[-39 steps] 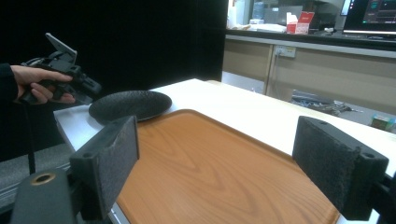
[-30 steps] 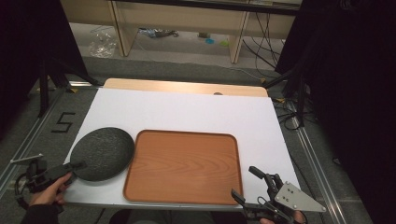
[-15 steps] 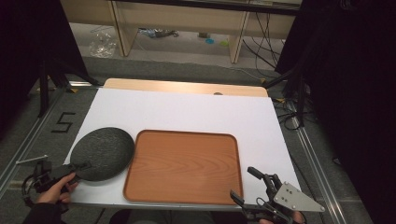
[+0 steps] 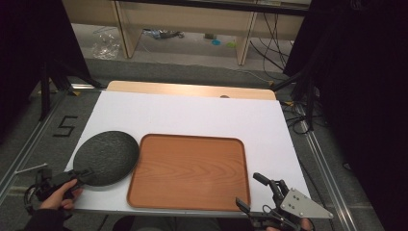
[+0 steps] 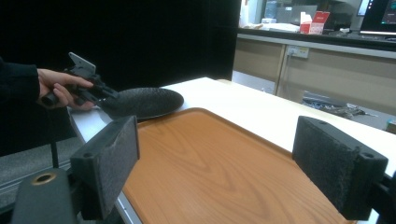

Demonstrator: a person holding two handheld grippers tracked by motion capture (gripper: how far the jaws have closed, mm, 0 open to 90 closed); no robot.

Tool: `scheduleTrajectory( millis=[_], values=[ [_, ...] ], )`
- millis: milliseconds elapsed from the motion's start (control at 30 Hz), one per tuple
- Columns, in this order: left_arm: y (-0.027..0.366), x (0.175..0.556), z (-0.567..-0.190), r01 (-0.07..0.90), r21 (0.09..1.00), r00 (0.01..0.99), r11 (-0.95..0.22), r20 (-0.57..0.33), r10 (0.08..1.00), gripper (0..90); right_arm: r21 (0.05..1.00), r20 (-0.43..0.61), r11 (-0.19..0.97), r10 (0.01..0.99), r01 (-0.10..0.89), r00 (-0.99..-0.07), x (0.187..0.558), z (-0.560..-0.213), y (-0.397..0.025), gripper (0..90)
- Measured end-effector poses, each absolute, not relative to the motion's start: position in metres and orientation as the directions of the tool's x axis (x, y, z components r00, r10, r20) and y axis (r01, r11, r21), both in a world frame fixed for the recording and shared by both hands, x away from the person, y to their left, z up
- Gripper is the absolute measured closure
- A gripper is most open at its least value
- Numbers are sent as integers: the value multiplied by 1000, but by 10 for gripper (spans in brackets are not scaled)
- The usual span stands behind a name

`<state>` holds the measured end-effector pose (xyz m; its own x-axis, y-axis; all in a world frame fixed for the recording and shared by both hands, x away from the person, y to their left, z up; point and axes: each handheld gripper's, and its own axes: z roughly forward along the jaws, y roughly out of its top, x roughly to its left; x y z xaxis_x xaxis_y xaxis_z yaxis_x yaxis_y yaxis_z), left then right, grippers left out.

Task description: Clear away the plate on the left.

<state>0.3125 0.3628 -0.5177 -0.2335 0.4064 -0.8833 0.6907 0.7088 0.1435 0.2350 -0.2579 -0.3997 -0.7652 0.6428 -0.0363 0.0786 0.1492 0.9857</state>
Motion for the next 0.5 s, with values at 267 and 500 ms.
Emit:
scheduleTrajectory(
  millis=[267, 500],
  values=[
    [365, 313, -524, 680, 113, -244, 724, -897, 369, 629, 986, -36, 148, 636, 75, -771, 236, -401, -257, 161],
    [367, 312, -531, 644, 78, -268, 761, -909, 320, 692, 985, -37, 155, 635, 80, -772, 235, -401, -257, 162]
  ],
)
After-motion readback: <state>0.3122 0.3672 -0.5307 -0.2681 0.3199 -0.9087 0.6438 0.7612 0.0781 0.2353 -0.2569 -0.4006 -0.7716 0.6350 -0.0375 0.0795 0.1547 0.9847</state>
